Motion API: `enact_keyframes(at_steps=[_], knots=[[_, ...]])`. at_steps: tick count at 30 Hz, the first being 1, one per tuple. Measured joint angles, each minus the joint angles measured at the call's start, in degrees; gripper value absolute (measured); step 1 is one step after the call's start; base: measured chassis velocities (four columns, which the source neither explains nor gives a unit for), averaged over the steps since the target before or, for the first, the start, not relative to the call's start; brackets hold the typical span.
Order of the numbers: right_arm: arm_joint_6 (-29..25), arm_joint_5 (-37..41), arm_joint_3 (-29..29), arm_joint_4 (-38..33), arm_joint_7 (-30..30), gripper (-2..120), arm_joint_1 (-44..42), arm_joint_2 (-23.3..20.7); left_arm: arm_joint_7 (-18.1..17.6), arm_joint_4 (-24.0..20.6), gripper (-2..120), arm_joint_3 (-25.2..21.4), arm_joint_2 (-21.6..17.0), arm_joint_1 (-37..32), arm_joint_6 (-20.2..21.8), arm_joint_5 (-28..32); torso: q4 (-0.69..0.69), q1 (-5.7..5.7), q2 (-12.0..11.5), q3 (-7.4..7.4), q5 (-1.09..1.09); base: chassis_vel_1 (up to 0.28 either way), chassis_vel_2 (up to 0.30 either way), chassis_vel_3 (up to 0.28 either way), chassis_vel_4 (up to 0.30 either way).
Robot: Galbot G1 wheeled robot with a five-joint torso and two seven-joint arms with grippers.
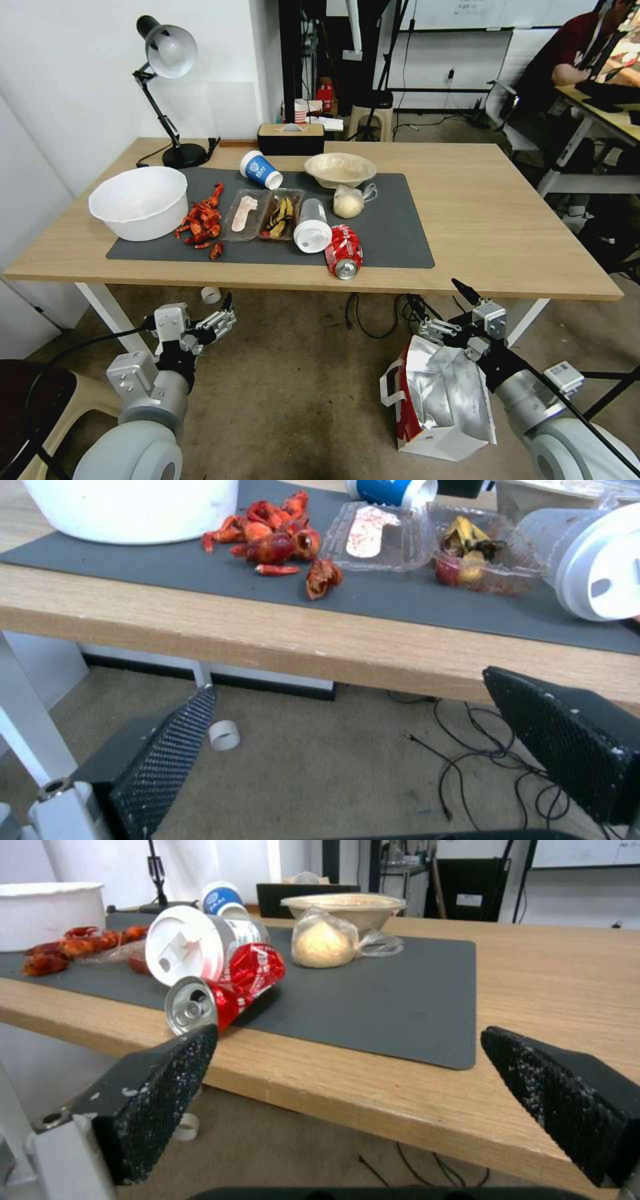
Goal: Pick up the food delivery bag from the floor and place it on the table.
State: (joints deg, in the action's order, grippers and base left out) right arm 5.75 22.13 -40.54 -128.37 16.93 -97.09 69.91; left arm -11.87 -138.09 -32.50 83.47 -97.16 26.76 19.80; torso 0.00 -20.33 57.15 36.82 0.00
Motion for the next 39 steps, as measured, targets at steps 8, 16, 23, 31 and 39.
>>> enact_keyframes(at_steps=[8,16,23,31,39], knots=[[0.25,0.07,-0.05,-0.4,-0.11,100,-0.06,0.08,0.02,-0.1,100,-0.05,0.05,-0.08,0.0,-0.16,0.0,0.43,-0.98,-0.56,0.0,0.0,0.0,0.0,0.0],[0.25,-0.29,0.07,-0.38,-0.28,100,-0.29,0.54,0.05,-0.5,100,-0.14,0.07,-0.26,0.0,-0.21,0.0,0.81,-1.87,-1.07,-0.01,0.0,0.0,0.0,0.0],[0.25,-1.12,1.03,-0.19,-0.54,100,-0.14,1.43,0.12,-0.95,100,-0.37,-0.36,-0.56,0.0,-0.21,0.0,1.08,-2.48,-1.42,0.0,0.0,0.0,0.0,0.0],[0.19,-1.2,0.66,-0.4,-0.62,100,-0.43,1.43,0.23,-1.11,100,-0.71,-0.21,-0.66,-0.09,-0.09,0.0,1.5,-3.46,-1.97,0.0,0.0,0.0,0.0,0.0],[0.12,-1.12,0.47,-0.8,-0.63,100,-0.61,1.48,0.59,-1.33,100,-0.51,-0.08,-0.85,-0.16,-0.21,0.0,1.89,-4.36,-2.46,0.0,0.0,0.0,0.0,0.0]])
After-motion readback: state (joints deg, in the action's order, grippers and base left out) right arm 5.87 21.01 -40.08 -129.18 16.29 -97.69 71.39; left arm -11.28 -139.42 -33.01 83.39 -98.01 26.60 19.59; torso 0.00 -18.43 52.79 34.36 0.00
